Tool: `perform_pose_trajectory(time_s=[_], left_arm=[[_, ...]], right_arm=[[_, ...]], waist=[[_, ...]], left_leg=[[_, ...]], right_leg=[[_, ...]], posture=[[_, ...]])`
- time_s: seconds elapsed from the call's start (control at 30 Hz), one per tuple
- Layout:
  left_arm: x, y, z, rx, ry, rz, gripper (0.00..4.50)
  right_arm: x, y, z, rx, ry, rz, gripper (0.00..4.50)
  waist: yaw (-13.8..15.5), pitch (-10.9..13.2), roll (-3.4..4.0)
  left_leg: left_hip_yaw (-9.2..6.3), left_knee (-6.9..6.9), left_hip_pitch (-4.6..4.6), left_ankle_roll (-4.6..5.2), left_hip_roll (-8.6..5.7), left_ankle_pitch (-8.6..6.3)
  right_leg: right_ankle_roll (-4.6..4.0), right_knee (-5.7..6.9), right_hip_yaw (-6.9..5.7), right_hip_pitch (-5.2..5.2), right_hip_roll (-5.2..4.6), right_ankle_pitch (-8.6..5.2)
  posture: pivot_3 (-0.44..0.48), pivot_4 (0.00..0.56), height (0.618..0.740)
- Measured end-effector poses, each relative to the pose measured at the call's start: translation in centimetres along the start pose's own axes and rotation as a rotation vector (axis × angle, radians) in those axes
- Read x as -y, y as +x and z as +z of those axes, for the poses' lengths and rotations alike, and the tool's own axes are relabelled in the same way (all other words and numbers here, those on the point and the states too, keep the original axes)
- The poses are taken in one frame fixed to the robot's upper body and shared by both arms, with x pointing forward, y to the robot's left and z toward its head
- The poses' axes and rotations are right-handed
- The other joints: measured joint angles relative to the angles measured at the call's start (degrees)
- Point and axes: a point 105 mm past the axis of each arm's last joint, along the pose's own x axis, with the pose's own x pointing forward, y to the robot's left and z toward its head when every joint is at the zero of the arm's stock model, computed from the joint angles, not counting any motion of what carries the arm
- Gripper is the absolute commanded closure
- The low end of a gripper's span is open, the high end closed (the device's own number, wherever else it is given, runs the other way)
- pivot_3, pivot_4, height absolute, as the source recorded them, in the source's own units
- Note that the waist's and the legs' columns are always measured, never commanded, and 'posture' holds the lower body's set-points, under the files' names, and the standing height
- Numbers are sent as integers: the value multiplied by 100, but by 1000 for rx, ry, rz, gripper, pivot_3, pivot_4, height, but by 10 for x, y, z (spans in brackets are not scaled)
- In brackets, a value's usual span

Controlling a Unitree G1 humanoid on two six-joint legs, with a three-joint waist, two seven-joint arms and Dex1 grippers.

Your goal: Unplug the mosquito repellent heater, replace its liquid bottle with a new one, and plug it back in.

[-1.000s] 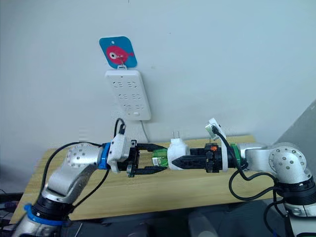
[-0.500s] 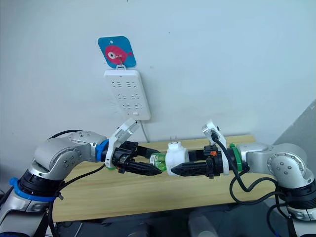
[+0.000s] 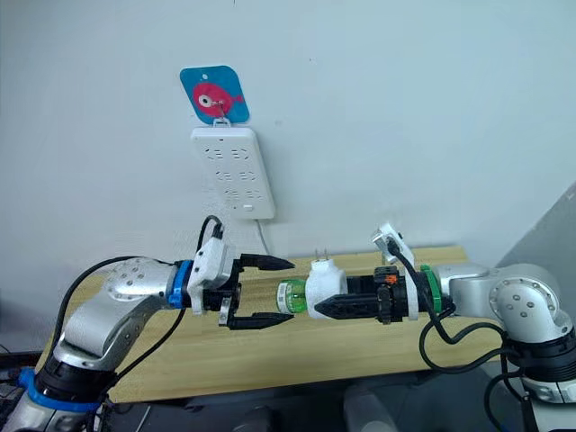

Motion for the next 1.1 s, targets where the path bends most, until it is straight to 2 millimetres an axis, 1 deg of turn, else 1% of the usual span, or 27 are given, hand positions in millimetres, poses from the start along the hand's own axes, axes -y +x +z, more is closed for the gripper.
perform_pose_trajectory(time_s=[0.13, 0.2, 0.3, 0.4, 0.5, 0.57, 0.6, 0.63, 0.8, 0.83, 1.1], left_arm=[[5, 3, 5, 55, 155, 18, 0], [4, 4, 9, 94, 225, 37, 0], [3, 7, 9, 136, 299, 60, 0], [4, 8, 5, 141, 355, 59, 0], [4, 9, 0, 146, 369, 56, 0], [3, 11, 0, 153, 377, 57, 0], [1, 13, 2, 164, 386, 56, 385], [1, 14, 3, 169, 392, 54, 583], [2, 16, 4, 179, 392, 41, 2183], [2, 17, 4, 181, 390, 41, 2250], [3, 15, 5, 175, 375, 33, 2250]], right_arm=[[4, 0, 0, 12, 31, -12, 1496], [5, 0, 0, 13, 34, -17, 1496], [4, 0, 0, 13, 37, -16, 1496], [4, 0, 0, 13, 41, -14, 1496], [3, 0, 0, 12, 43, -12, 1496], [3, 0, 0, 12, 43, -11, 1496], [3, 0, 0, 12, 44, -11, 1496], [3, 0, 0, 12, 43, -11, 1496], [3, -2, 3, 26, 35, -19, 1496], [3, -2, 3, 27, 35, -19, 1496], [3, -2, 3, 26, 35, -15, 1496]], waist=[[15, 0, 0], [17, -1, 0], [16, -1, 0], [10, -1, 1], [-1, -2, 1], [-11, -2, 1], [-16, -2, 0], [-19, -3, 0], [-24, -3, 0], [-27, -3, 0], [-27, -3, 0]], left_leg=[[2, 2, 0, 0, -2, 0], [3, 2, 0, 0, -3, 0], [4, 2, 0, 0, -3, 0], [3, 1, 0, 0, -2, 0], [2, 2, -1, 0, -2, 0], [2, 3, 0, 0, -3, 0], [2, 4, -1, 0, -3, 0], [2, 4, -1, 0, -3, 0], [0, 2, 0, 0, -2, 0], [0, 2, 0, 0, -2, 0], [-1, 3, 0, 0, -2, 0]], right_leg=[[0, 0, 1, 0, -2, 0], [0, 0, 1, 1, -3, 0], [0, 0, 2, 1, -3, 0], [0, 0, 1, 1, -3, 0], [0, 1, 1, 1, -3, 0], [1, 1, 1, 1, -3, 1], [1, 1, 0, 1, -3, 1], [1, 1, 0, 1, -3, 1], [1, 1, -2, 1, -3, 1], [1, 2, -2, 1, -2, 1], [1, 3, -2, 1, -2, 1]], posture=[[-189, 98, 692], [-190, 96, 692], [-192, 95, 692], [-196, 91, 692], [-199, 90, 692], [-200, 89, 692], [-200, 89, 692], [-201, 89, 692], [-201, 90, 692], [-201, 90, 692], [-196, 91, 692]])
